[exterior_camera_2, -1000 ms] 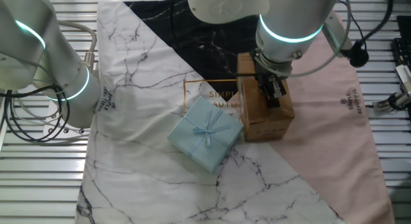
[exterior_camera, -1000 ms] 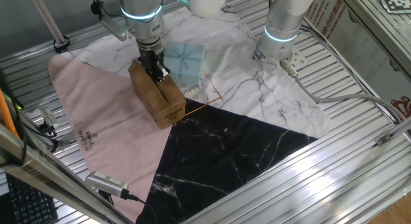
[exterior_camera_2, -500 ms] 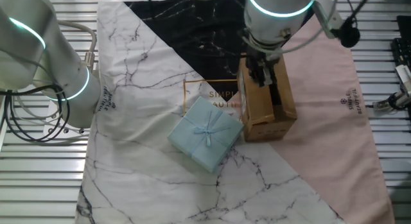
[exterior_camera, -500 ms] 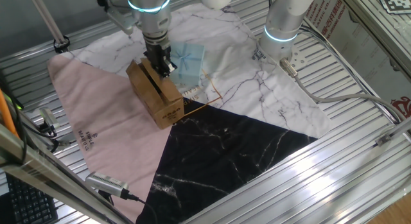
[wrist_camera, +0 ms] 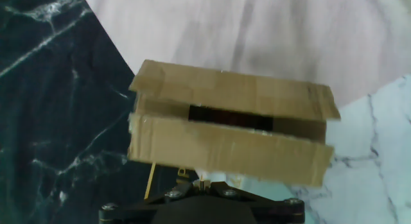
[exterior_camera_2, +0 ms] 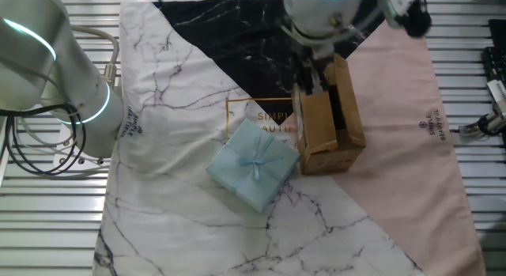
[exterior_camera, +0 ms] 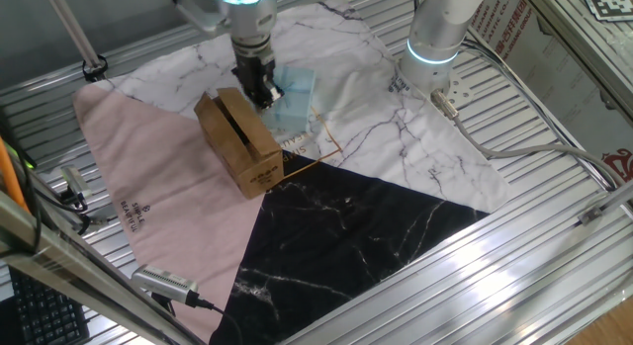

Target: Cover the box

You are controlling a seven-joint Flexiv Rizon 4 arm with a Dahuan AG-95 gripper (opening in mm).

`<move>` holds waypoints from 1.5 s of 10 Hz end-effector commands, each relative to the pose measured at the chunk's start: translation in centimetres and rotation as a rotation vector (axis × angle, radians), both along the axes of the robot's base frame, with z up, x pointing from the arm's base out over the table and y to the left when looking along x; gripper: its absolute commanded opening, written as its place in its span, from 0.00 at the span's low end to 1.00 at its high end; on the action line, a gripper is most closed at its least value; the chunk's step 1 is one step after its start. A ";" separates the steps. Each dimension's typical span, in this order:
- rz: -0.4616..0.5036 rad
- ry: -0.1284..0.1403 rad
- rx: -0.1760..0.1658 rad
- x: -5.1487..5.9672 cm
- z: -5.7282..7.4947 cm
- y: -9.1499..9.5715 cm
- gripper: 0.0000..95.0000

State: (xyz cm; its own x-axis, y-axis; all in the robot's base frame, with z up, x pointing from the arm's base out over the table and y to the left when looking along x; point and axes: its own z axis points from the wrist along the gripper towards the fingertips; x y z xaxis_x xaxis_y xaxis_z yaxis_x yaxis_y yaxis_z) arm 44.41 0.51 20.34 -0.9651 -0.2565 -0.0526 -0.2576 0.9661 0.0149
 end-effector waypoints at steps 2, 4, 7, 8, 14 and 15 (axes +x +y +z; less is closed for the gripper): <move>-0.016 0.011 0.002 -1.4 1.1 -0.2 0.00; -0.020 0.012 0.003 -1.4 1.1 -0.2 0.00; -0.016 0.012 -0.003 -1.3 1.0 -0.2 0.00; -0.009 0.009 -0.002 -1.3 1.0 -0.2 0.00; -0.005 0.013 0.013 -1.2 1.0 -0.1 0.00; -0.005 0.014 0.012 -1.2 1.0 -0.1 0.00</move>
